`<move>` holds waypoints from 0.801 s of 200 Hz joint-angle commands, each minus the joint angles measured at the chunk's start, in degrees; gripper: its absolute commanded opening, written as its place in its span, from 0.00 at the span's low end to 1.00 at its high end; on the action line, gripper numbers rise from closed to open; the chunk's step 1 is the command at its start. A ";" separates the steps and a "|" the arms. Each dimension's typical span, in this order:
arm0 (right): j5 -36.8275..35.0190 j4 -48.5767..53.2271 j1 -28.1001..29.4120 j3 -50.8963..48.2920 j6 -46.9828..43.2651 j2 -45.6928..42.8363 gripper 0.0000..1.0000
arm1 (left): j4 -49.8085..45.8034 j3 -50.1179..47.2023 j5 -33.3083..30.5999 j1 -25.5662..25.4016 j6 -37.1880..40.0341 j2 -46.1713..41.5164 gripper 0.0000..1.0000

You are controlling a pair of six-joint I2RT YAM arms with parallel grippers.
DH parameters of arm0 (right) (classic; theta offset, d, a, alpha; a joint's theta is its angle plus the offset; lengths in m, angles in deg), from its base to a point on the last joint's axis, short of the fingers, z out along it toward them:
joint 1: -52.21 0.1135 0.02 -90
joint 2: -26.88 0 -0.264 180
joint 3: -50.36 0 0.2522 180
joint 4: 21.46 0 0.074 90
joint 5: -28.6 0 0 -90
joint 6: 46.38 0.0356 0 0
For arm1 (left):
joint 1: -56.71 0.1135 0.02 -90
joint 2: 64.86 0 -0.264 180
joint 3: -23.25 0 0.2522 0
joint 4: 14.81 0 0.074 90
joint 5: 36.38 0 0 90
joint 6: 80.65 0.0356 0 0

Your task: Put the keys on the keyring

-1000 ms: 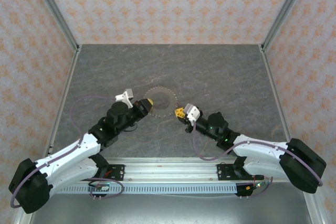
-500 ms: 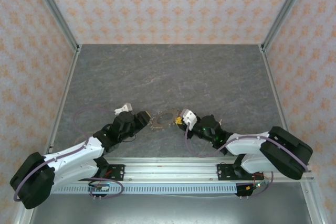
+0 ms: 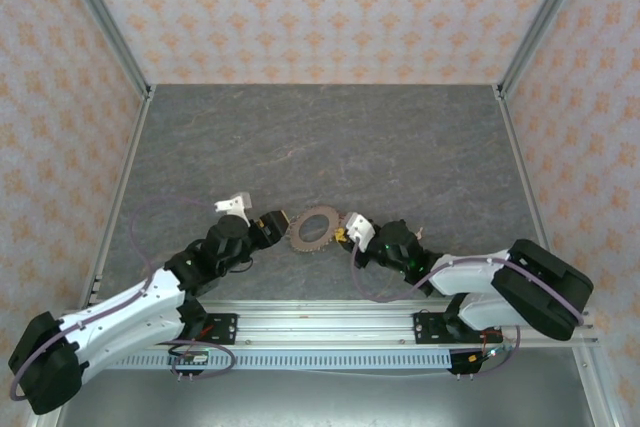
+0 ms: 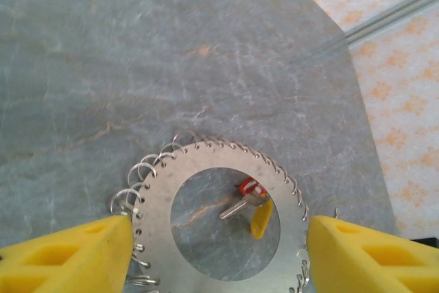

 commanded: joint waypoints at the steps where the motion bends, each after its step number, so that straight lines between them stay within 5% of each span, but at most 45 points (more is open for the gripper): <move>1: -3.67 2.07 0.61 1.88 -6.99 -2.40 0.00 | -3.21 2.14 -2.72 -0.30 11.28 -2.11 0.71; 15: -2.15 2.90 0.25 2.00 -7.09 -4.72 0.00 | -2.08 2.73 -1.01 -0.29 16.75 -2.51 0.74; 50: 17.72 3.52 -5.99 4.67 2.35 -7.52 0.00 | -0.30 6.03 3.88 -0.35 30.51 -0.59 0.73; 82: 27.87 4.06 -10.03 8.27 5.75 -5.54 0.00 | 2.18 8.99 6.42 -0.30 39.02 1.06 0.51; 121: 38.57 8.45 -14.17 15.06 4.17 -0.68 0.00 | 5.40 10.67 9.43 0.43 47.16 2.63 0.46; 160: 43.43 23.15 -15.26 23.48 -4.79 0.20 0.00 | 4.19 14.34 17.58 4.06 54.56 5.76 0.29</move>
